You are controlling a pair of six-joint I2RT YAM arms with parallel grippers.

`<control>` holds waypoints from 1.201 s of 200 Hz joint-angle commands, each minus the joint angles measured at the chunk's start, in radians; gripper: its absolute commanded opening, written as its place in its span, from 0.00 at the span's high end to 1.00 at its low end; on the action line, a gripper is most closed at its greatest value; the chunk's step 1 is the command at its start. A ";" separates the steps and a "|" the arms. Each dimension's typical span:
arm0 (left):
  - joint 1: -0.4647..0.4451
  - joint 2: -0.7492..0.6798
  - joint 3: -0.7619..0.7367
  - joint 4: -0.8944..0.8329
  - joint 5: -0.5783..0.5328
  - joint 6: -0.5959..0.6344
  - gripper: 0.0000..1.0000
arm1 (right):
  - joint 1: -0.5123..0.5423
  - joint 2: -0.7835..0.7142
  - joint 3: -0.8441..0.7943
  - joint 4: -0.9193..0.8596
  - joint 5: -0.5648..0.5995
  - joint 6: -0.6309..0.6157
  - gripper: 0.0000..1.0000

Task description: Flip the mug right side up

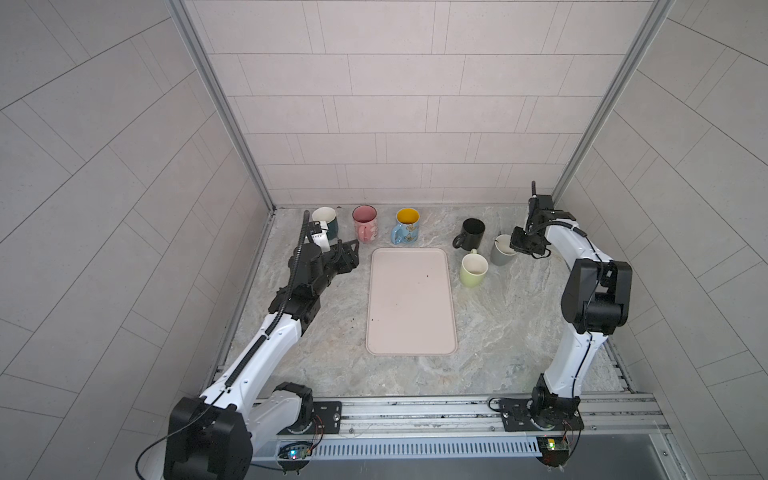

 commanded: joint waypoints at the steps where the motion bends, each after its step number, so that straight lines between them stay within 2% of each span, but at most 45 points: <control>1: 0.008 0.001 0.028 -0.002 -0.001 0.016 0.27 | -0.001 0.014 0.024 0.025 -0.017 0.007 0.81; 59: 0.009 -0.014 0.020 -0.010 -0.007 0.016 0.27 | -0.001 0.011 0.025 0.014 -0.019 0.007 0.55; 90: 0.015 -0.034 0.016 -0.023 -0.041 0.041 0.26 | -0.001 -0.086 -0.026 0.019 -0.002 0.015 0.45; 110: 0.023 -0.050 0.019 -0.067 -0.119 0.086 0.26 | 0.002 -0.212 -0.092 0.032 0.026 0.025 0.39; 139: 0.027 -0.091 0.006 -0.137 -0.328 0.174 0.25 | 0.005 -0.445 -0.221 0.072 0.043 0.012 0.32; 142: 0.027 -0.095 -0.001 -0.139 -0.354 0.185 0.25 | 0.005 -0.467 -0.242 0.083 0.043 0.008 0.27; 148: 0.029 -0.102 -0.015 -0.138 -0.405 0.201 0.24 | 0.007 -0.520 -0.285 0.113 0.037 -0.004 0.07; 152: 0.029 -0.106 -0.030 -0.134 -0.444 0.209 0.24 | 0.008 -0.552 -0.319 0.139 0.033 -0.010 0.01; 167: 0.032 -0.119 -0.073 -0.122 -0.544 0.240 0.23 | 0.010 -0.685 -0.463 0.265 0.031 -0.021 0.01; 201: 0.033 -0.121 -0.198 0.035 -0.618 0.328 0.23 | 0.010 -0.958 -0.845 0.607 0.035 -0.046 0.01; 221: 0.032 -0.127 -0.284 0.130 -0.652 0.366 0.23 | 0.012 -1.048 -0.990 0.719 0.030 -0.097 0.01; 240: 0.033 -0.141 -0.356 0.214 -0.635 0.404 0.22 | 0.019 -1.084 -1.107 0.793 0.020 -0.176 0.01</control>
